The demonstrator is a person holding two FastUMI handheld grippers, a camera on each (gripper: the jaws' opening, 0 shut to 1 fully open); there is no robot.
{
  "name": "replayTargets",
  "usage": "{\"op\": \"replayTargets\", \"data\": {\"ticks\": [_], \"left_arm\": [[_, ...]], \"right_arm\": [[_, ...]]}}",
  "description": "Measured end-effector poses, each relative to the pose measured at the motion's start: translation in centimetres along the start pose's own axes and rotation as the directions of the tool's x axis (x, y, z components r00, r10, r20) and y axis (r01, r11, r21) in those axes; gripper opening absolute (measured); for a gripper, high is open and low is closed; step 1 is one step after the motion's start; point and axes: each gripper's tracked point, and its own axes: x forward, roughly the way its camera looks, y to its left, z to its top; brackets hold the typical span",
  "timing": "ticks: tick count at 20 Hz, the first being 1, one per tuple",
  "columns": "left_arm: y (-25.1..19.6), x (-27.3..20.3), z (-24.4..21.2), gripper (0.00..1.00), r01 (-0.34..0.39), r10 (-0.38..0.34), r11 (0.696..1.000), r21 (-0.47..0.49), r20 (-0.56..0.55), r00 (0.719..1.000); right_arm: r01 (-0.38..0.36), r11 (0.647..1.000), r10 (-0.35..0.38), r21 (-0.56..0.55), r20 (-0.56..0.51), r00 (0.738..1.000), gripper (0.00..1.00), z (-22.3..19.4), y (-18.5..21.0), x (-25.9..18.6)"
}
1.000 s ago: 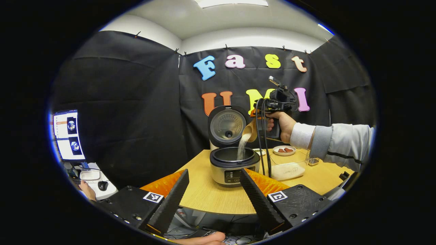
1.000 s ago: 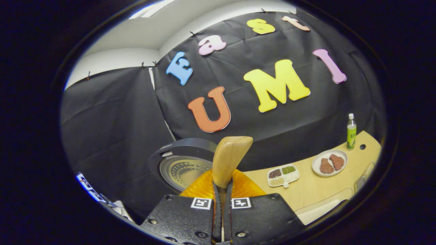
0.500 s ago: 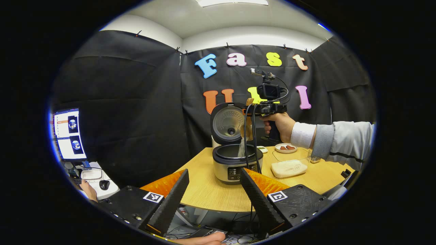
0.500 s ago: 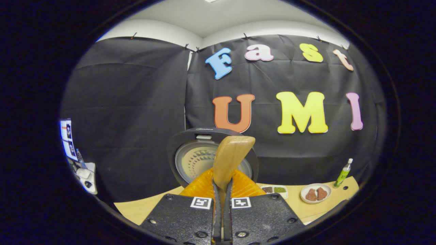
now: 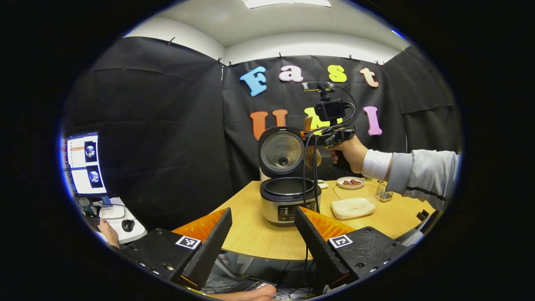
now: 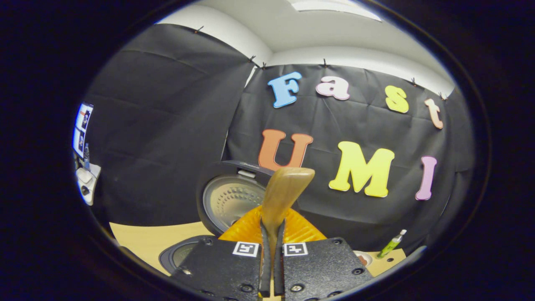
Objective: Close the left gripper, press the button to open the rice cooker; take a wooden spoon from the chopstick holder with the right hand, scoop a spoonful of rice and pour it into the rice cooker, then put the wooden spoon back into the chopstick holder.
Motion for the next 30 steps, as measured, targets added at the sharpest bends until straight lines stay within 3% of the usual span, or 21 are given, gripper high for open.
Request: {"op": "replayTargets", "data": {"ticks": [11,13,14,18,19,20,22,23,24,25,26,30], "left_arm": [[-1.3,0.1,0.6,0.96,0.032,-0.032,0.999,0.015,0.005,0.999],[-2.0,0.3,1.0,0.96,0.034,-0.035,0.999,0.011,0.012,0.999],[-2.2,0.3,1.3,0.96,0.033,-0.033,0.999,0.015,0.013,0.999],[-0.8,-0.1,2.2,0.96,-0.047,0.046,0.999,0.017,0.049,0.998],[-0.9,-0.2,2.3,0.96,-0.05,0.049,0.999,0.014,0.056,0.997],[-1.0,-0.2,2.3,0.96,-0.05,0.049,0.999,0.006,0.06,0.997],[-1.3,0.2,2.3,0.95,-0.044,0.045,0.999,-0.012,0.056,0.997],[-1.6,0.3,2.2,0.95,-0.04,0.041,0.999,-0.016,0.05,0.998],[-1.8,0.3,2.1,0.95,-0.039,0.039,0.999,-0.017,0.044,0.998],[-2.0,0.5,2.0,0.95,-0.037,0.037,0.999,-0.011,0.039,0.999],[-2.3,0.6,2.1,0.96,-0.037,0.037,0.999,-0.004,0.039,0.999],[-3.6,0.6,2.4,0.96,0.001,-0.001,1.0,0.001,0.049,0.999]], "right_arm": [[0.214,0.969,-0.208,0.126,-0.056,0.976,0.1,-1.0,-16.7,-3.8],[0.249,0.961,-0.243,0.12,-0.063,0.968,0.05,-1.5,-19.4,-4.8],[0.264,0.958,-0.257,0.11,-0.072,0.964,0.09,-2.0,-20.8,-5.3],[0.316,0.944,-0.31,0.091,-0.075,0.948,0.09,-3.1,-25.5,-7.8],[0.328,0.941,-0.322,0.089,-0.076,0.944,0.05,-3.4,-26.6,-8.4],[0.341,0.936,-0.335,0.087,-0.079,0.939,0.1,-3.9,-27.6,-9.0],[0.374,0.923,-0.364,0.094,-0.103,0.926,0.1,-5.6,-29.6,-10.1],[0.383,0.918,-0.37,0.103,-0.126,0.92,0.05,-6.8,-30.3,-10.5],[0.39,0.913,-0.372,0.119,-0.148,0.916,0.1,-8.0,-31.0,-10.9],[0.401,0.906,-0.377,0.136,-0.174,0.91,0.06,-9.3,-31.7,-11.2],[0.416,0.898,-0.385,0.145,-0.198,0.901,0.1,-10.7,-32.7,-11.5],[0.459,0.867,-0.402,0.194,-0.272,0.874,0.1,-16.2,-36.1,-12.7]]}}
